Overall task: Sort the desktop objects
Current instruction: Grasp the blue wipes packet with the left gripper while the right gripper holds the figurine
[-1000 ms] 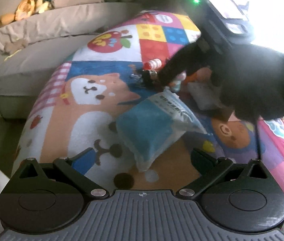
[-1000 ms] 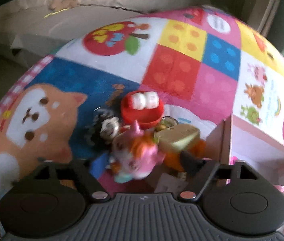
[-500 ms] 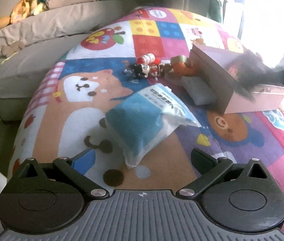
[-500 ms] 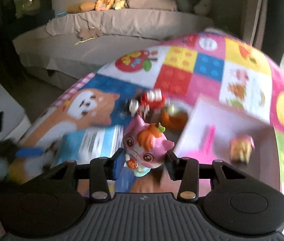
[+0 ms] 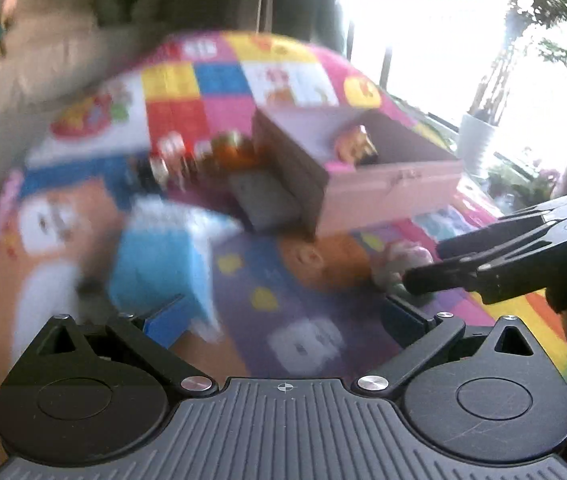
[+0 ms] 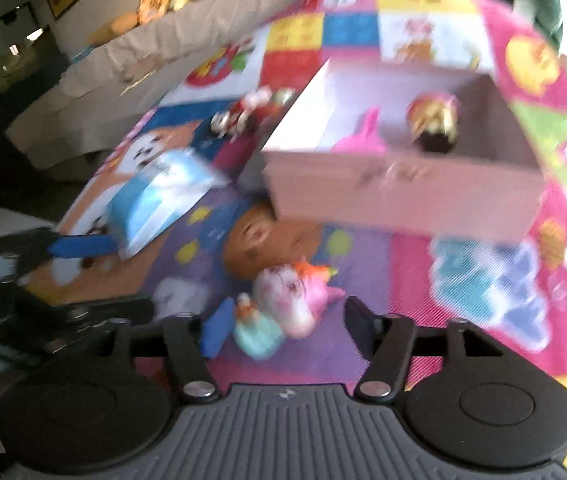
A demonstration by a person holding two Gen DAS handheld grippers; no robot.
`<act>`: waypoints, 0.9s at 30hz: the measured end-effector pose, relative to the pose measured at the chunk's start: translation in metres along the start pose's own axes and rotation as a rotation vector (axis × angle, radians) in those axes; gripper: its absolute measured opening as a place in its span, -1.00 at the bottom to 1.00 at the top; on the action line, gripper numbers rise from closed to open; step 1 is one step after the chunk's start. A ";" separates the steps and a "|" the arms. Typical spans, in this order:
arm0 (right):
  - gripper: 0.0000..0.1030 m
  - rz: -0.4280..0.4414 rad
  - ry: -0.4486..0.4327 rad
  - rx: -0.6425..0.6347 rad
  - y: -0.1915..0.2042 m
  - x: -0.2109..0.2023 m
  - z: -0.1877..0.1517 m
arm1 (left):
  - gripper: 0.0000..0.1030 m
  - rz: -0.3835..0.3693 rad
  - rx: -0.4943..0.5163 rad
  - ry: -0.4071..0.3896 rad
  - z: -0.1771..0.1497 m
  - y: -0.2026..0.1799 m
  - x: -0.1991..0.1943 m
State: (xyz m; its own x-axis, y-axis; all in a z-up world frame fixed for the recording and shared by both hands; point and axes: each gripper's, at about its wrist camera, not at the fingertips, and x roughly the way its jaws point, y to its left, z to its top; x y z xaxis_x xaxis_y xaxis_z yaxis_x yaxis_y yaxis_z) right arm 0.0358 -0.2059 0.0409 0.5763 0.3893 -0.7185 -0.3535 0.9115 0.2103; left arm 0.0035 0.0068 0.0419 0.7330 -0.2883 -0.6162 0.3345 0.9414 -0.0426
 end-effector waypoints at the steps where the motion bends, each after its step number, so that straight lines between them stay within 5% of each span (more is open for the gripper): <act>1: 0.36 -0.002 -0.007 0.003 -0.001 0.000 0.000 | 1.00 0.045 0.015 -0.018 0.003 0.002 -0.001; 6: 0.39 -0.006 -0.035 0.017 -0.007 -0.002 -0.002 | 1.00 0.275 0.028 0.013 0.016 0.025 0.027; 8: 0.41 -0.016 -0.047 0.016 -0.007 -0.003 -0.003 | 1.00 0.314 0.012 0.056 0.017 0.036 0.043; 13: 0.52 -0.049 -0.084 -0.010 -0.005 -0.011 -0.008 | 0.99 0.291 -0.056 0.107 0.013 0.047 0.060; 16: 0.57 -0.051 -0.094 -0.021 -0.004 -0.015 -0.011 | 0.45 0.276 -0.059 0.104 0.010 0.040 0.059; 20: 0.64 -0.043 -0.093 -0.056 0.002 -0.019 -0.019 | 0.23 0.278 -0.066 0.093 0.005 0.035 0.052; 23: 0.64 -0.049 -0.089 -0.094 0.011 -0.018 -0.024 | 0.20 0.269 -0.063 0.097 -0.002 0.028 0.040; 27: 0.64 -0.045 -0.082 -0.099 0.016 -0.012 -0.025 | 0.25 0.147 -0.032 0.133 -0.017 0.012 0.013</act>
State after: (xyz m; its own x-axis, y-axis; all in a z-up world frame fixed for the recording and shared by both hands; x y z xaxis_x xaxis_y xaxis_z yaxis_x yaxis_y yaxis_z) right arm 0.0053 -0.1988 0.0363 0.6499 0.3613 -0.6687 -0.3946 0.9123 0.1095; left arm 0.0070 0.0173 0.0196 0.6869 -0.1241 -0.7161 0.2097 0.9772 0.0319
